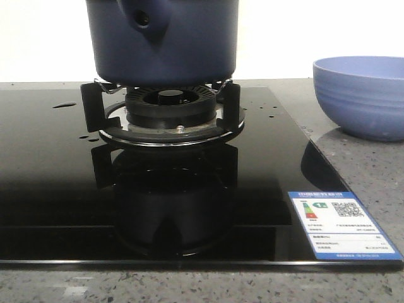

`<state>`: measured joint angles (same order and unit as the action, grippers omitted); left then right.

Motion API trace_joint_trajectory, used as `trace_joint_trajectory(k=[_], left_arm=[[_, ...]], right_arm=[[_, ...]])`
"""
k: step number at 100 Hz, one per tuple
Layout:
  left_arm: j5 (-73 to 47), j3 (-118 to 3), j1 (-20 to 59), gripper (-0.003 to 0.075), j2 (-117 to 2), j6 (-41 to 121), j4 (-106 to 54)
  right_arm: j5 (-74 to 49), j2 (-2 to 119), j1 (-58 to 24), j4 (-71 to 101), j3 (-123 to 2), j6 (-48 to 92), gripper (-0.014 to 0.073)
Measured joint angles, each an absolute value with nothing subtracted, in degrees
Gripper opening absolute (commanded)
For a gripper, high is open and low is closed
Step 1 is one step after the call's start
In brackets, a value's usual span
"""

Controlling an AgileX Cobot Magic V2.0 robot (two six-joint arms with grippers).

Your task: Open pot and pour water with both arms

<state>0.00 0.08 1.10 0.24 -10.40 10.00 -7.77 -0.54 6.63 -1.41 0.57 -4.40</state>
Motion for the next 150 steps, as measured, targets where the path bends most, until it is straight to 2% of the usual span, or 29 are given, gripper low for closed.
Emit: trace_joint_trajectory(k=[150], left_arm=[[0.0, 0.08, 1.1, -0.0019, 0.24, -10.4, 9.29]], right_arm=[[-7.77, -0.54, 6.63, 0.6, 0.57, -4.4, -0.0066]])
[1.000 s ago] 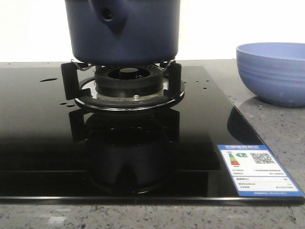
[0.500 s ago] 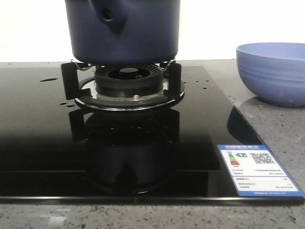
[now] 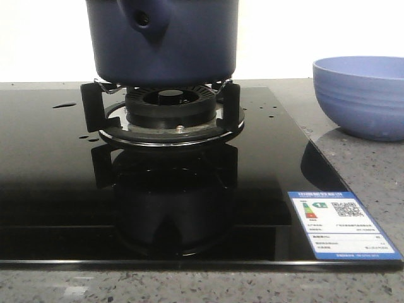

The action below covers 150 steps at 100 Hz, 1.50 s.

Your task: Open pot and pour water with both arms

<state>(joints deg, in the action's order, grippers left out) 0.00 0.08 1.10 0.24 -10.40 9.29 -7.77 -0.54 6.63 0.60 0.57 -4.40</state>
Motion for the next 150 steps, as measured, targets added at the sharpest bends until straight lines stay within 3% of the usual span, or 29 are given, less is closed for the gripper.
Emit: trace_joint_trajectory(k=[42, 68, 81, 101, 120, 142, 150], left_arm=[[0.0, 0.08, 1.1, -0.0019, 0.24, -10.4, -7.25], [0.3, 0.08, 1.1, -0.0019, 0.24, -10.4, -22.76], [-1.1, -0.97, 1.1, -0.002, 0.24, -10.4, -25.13], [-15.23, -12.91, 1.1, -0.0019, -1.38, -8.22, -17.61], [-27.46, -27.01, 1.1, -0.0019, -11.68, 9.76, -23.03], [-32.46, -35.41, 6.2, -0.0012, -20.51, 22.17, -32.24], [-32.6, -36.45, 8.51, 0.0043, -22.25, 23.51, -33.04]], right_arm=[[-4.82, -0.54, 6.63, 11.15, 0.57, -4.4, -0.0066], [-3.71, -0.54, 6.63, 27.33, 0.57, -4.45, -0.0066], [-9.36, -0.54, 6.63, 29.37, -1.22, -4.45, -0.0053], [-22.77, 1.2, 6.63, 27.0, -15.43, 2.42, -0.0045], [-35.49, 12.78, 6.63, 25.93, -27.24, 14.66, -0.0046], [-38.37, 21.59, 4.48, 25.58, -31.31, 18.0, -0.0042], [-38.62, 22.44, 3.07, 25.58, -31.8, 18.14, 0.0024]])
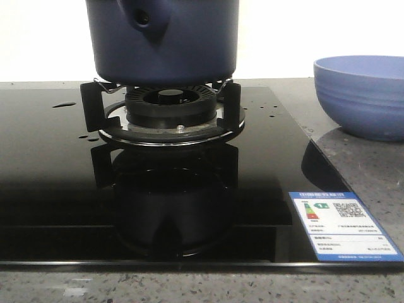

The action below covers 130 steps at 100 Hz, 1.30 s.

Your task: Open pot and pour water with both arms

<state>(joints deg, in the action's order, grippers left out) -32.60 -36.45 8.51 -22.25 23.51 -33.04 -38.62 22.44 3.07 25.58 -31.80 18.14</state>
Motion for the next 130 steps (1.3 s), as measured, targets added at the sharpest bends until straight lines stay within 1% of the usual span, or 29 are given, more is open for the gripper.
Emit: trace_joint_trajectory(k=[4, 7, 11, 12, 14, 19, 23, 26, 29, 35, 54, 72, 84, 94, 99, 130], left_arm=[[-32.6, -36.84, 9.44, 0.0099, -23.02, 24.1, -33.86], [-32.6, -37.09, 10.37, 0.0148, -23.54, 24.62, -34.49], [-32.6, -37.37, 11.26, 0.0237, -24.37, 25.68, -35.81], [-32.6, -37.37, 11.62, 0.027, -24.51, 25.92, -36.33], [-32.46, -37.47, 12.14, 0.0302, -24.97, 26.53, -36.9], [-32.05, -37.51, 13.21, 0.0436, -26.05, 28.06, -39.3], [-31.61, -37.6, 13.99, 0.0502, -27.12, 29.5, -40.92], [-31.39, -37.6, 14.47, 0.054, -27.87, 30.54, -42.66], [-31.11, -37.6, 14.83, 0.0548, -28.64, 31.83, -44.0], [-30.46, -37.6, 15.75, 0.054, -30.5, 34.18, -46.95], [-29.21, -37.73, 17.9, 0.0459, -37.39, 47.92, -60.83], [-28.26, -40.7, 19.0, 0.0452, -46.22, 61.25, -70.77], [-28.13, -44.56, 19.0, 0.0466, -52.71, 66.32, -73.64], [-28.24, -48.32, 19.08, 0.053, -58.05, 68.16, -74.38], [-28.69, -50.24, 19.08, 0.0548, -60.64, 68.73, -74.49], [-31.48, -61.0, 19.21, 0.055, -74.93, 69.98, -74.57]], right_arm=[[-38.65, 22.52, 2.41, 25.58, -32.07, 18.18, 0.0081], [-38.65, 22.75, 2.13, 25.58, -32.1, 18.27, 0.0152], [-38.65, 22.75, 1.64, 25.58, -32.1, 18.41, 0.0233], [-38.65, 22.86, 1.57, 25.58, -32.1, 18.4, 0.0267], [-38.69, 22.86, 1.46, 25.58, -32.1, 18.4, 0.0316], [-38.83, 22.86, 1.33, 25.58, -32.1, 18.44, 0.0415], [-38.83, 22.86, 1.33, 25.58, -32.1, 18.53, 0.0465], [-38.83, 22.86, 1.33, 25.58, -32.1, 18.53, 0.0478], [-38.83, 22.86, 1.33, 25.58, -32.1, 18.53, 0.0479], [-38.83, 22.86, 1.33, 25.58, -32.1, 18.53, 0.0477], [-38.83, 22.86, 1.33, 25.58, -32.1, 18.53, 0.0477], [-38.83, 22.86, 1.33, 25.58, -32.1, 18.53, 0.0477], [-38.83, 22.86, 1.33, 25.58, -32.1, 18.53, 0.0477], [-38.83, 22.86, 1.33, 25.58, -32.1, 18.53, 0.0477], [-38.83, 22.86, 1.33, 25.58, -32.1, 18.53, 0.0477], [-38.92, 22.86, 1.33, 25.58, -32.1, 18.53, 0.0477]])
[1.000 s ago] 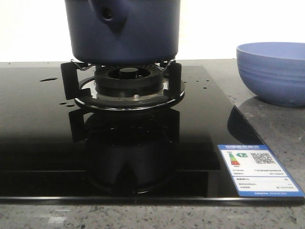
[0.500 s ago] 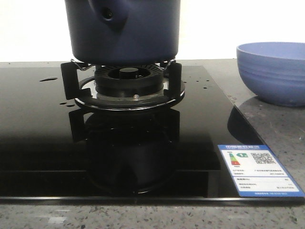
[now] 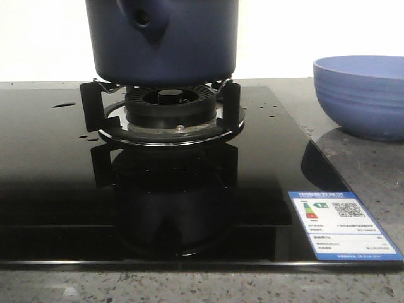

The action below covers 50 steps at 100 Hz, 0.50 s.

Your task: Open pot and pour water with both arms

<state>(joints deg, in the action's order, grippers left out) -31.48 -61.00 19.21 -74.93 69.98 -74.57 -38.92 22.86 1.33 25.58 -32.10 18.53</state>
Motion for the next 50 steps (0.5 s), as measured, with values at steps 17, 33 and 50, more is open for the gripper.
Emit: trace_joint_trajectory(k=[17, 33, 50], left_arm=[[-32.71, -65.32, 19.21, 0.055, -80.06, 70.12, -74.57], [-33.24, -68.61, 19.87, 0.055, -83.35, 70.25, -74.57], [-33.12, -70.85, 21.46, 0.0547, -86.25, 70.89, -74.57]], right_arm=[[-38.92, 22.86, 1.33, 25.58, -32.1, 18.53, 0.0477], [-38.92, 22.86, 1.33, 25.58, -32.1, 18.53, 0.0477], [-38.92, 22.86, 1.33, 25.58, -32.1, 18.53, 0.0477]])
